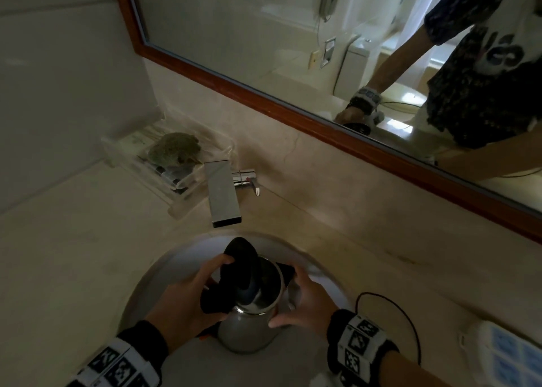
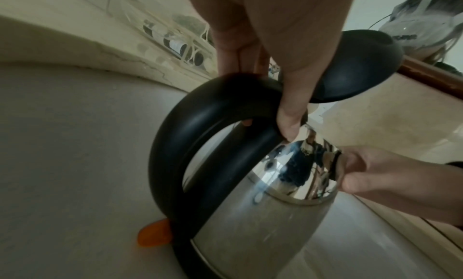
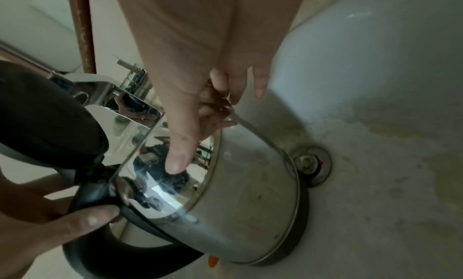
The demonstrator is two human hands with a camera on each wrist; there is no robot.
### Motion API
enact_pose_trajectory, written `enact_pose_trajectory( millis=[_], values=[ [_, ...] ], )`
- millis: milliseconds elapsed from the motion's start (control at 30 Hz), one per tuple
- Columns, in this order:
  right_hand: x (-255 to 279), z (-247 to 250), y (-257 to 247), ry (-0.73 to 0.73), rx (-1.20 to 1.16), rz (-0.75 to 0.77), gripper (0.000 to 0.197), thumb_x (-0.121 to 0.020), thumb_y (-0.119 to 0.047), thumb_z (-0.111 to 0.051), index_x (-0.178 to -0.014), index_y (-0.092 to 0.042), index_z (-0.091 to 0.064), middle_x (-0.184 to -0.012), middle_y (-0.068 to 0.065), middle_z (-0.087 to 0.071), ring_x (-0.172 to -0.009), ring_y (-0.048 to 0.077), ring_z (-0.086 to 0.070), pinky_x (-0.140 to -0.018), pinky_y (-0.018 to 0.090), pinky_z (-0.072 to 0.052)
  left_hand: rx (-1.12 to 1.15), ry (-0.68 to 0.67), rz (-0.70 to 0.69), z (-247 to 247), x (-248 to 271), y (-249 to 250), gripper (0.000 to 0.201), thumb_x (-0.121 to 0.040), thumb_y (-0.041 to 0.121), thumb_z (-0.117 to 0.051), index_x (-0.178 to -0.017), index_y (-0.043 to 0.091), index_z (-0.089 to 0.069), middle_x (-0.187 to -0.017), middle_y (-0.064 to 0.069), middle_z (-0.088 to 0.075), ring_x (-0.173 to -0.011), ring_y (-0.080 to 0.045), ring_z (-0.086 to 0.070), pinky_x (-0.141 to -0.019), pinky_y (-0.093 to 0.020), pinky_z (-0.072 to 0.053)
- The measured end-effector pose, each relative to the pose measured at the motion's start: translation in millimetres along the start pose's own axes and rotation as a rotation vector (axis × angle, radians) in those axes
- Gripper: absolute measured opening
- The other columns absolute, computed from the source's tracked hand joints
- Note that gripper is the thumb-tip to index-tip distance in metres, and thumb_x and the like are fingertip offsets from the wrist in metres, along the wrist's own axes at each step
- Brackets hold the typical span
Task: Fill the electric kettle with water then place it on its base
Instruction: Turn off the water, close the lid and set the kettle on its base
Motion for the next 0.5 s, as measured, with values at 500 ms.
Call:
enact_pose_trajectory(
  millis=[500],
  values=[
    [2.1, -7.6, 9.4, 0.104, -0.032, 0.026, 0.099, -0.051, -0.031, -0.089, -0.133, -0.027, -0.033, -0.12, -0.014, -0.056, -0.122, 0.013, -0.052, -0.105, 0.037, -0.043, -0.37, -0.162, -0.145, -4.5, -6.6, 14.6, 0.086, -0.085, 0.039, -0.052, -0.104, 0.079, 0.022, -0.074, 0.01, -0.026, -0.057, -0.011, -0.038, -0.053, -0.013, -0.029]
  ],
)
Point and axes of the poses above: each hand's wrist, its own x-axis away from the middle knuckle, its own z-axis out of the back of the hand, y = z × x, the point moved 4 cm from there along -x, towards the middle knuckle
